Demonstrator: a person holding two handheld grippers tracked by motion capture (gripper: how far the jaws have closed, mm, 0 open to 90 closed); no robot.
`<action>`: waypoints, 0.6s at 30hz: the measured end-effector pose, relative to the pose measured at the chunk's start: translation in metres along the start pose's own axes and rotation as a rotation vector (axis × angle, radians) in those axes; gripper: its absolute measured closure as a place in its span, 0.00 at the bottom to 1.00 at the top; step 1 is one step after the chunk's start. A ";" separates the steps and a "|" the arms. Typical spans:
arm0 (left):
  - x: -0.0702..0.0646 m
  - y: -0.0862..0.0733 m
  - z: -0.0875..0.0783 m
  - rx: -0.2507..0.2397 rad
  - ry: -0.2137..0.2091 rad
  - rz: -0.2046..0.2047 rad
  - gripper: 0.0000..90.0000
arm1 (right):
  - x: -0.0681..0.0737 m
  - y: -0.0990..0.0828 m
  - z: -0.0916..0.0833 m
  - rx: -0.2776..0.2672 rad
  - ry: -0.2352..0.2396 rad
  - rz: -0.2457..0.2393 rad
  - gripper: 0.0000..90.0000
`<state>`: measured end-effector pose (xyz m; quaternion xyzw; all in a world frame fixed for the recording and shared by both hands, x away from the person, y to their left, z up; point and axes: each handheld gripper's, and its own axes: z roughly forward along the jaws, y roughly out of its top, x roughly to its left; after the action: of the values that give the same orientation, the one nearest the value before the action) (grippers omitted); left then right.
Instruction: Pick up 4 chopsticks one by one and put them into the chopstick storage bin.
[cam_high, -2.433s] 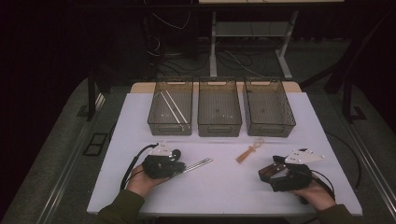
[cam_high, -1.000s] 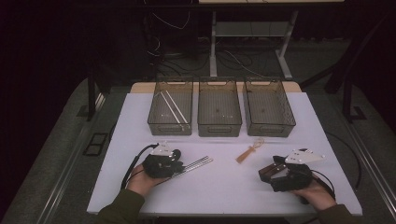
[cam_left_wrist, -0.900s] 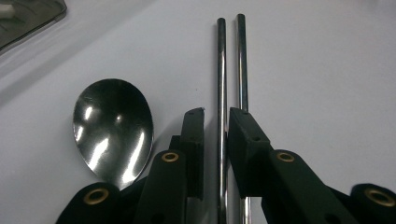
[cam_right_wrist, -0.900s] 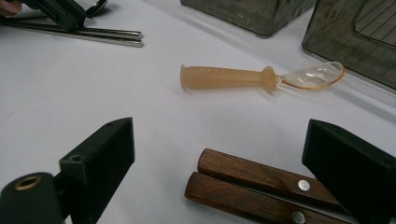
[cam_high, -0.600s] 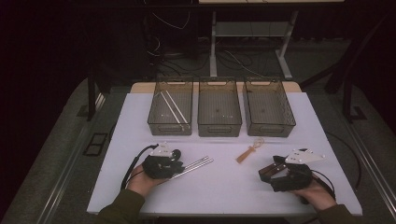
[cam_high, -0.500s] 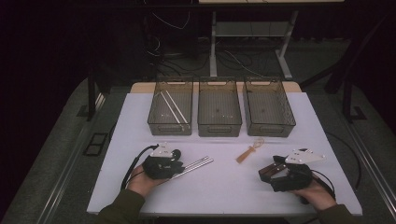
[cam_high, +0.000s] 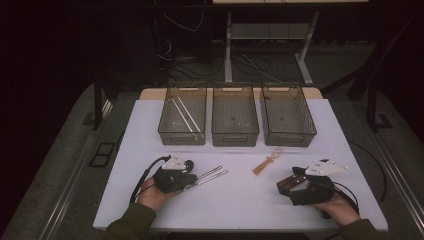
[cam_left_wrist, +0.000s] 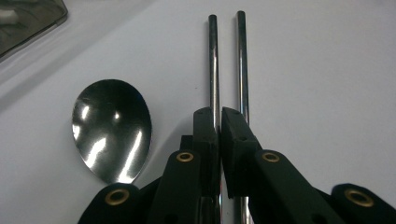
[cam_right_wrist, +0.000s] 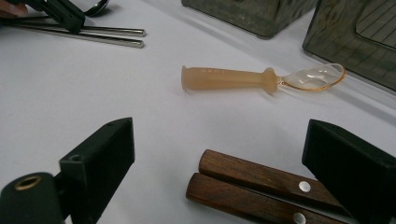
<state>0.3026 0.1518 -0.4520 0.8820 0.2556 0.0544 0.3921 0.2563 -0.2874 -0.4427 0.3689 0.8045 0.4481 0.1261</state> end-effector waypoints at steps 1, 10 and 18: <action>0.000 0.000 0.000 0.002 0.002 0.004 0.94 | 0.000 0.000 0.000 0.000 -0.001 -0.001 0.11; 0.000 0.002 -0.001 0.010 -0.003 -0.019 0.94 | 0.000 0.000 -0.001 -0.003 0.002 -0.003 0.11; 0.000 0.006 -0.006 0.000 0.006 -0.038 0.94 | 0.000 0.000 -0.001 -0.003 0.001 -0.002 0.11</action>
<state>0.3030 0.1527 -0.4434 0.8767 0.2736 0.0497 0.3925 0.2557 -0.2880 -0.4417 0.3675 0.8043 0.4493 0.1269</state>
